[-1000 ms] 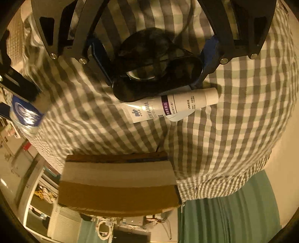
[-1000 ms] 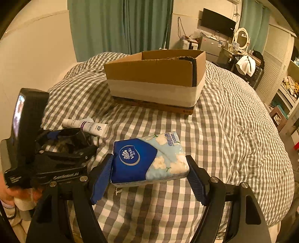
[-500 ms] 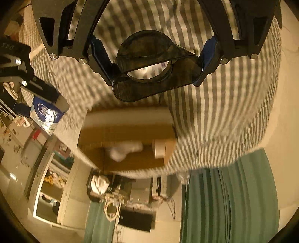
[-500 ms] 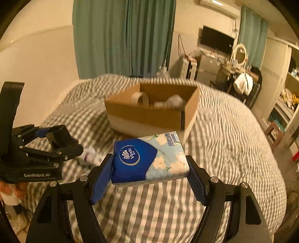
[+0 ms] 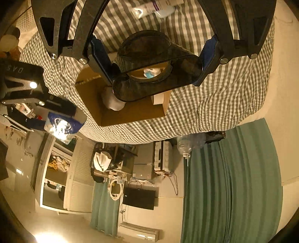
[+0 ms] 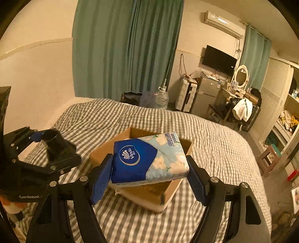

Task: Organize objects
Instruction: 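Carry the sunglasses and tissue pack into the box while opening both tools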

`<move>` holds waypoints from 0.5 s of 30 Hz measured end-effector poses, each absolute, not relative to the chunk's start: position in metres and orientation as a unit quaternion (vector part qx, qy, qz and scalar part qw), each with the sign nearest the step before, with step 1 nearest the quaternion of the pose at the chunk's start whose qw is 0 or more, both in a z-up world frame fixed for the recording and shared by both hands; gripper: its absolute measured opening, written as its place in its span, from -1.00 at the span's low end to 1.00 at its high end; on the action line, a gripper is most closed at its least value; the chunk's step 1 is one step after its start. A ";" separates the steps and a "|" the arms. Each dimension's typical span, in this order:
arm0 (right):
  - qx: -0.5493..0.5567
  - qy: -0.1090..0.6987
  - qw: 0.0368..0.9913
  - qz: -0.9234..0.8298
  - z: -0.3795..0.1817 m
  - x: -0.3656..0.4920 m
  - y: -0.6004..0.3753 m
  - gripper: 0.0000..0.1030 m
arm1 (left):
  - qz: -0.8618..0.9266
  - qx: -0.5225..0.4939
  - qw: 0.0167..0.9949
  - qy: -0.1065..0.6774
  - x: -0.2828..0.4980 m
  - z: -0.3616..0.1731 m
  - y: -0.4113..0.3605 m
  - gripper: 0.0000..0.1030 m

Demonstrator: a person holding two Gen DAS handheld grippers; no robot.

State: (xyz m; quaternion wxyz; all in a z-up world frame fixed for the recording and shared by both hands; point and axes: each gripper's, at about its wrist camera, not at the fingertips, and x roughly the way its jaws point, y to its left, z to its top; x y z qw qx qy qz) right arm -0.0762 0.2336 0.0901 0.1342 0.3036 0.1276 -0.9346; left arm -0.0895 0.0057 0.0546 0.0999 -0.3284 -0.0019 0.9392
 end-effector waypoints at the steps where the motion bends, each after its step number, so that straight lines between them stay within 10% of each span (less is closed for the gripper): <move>1: 0.304 0.132 0.133 -0.934 0.093 -0.082 0.232 0.45 | 0.939 -0.330 0.100 -0.003 -0.095 0.055 0.004 0.65; 15: 0.325 0.133 0.143 -0.925 0.094 -0.153 0.227 0.45 | 0.932 -0.332 0.144 0.013 -0.165 0.056 0.018 0.65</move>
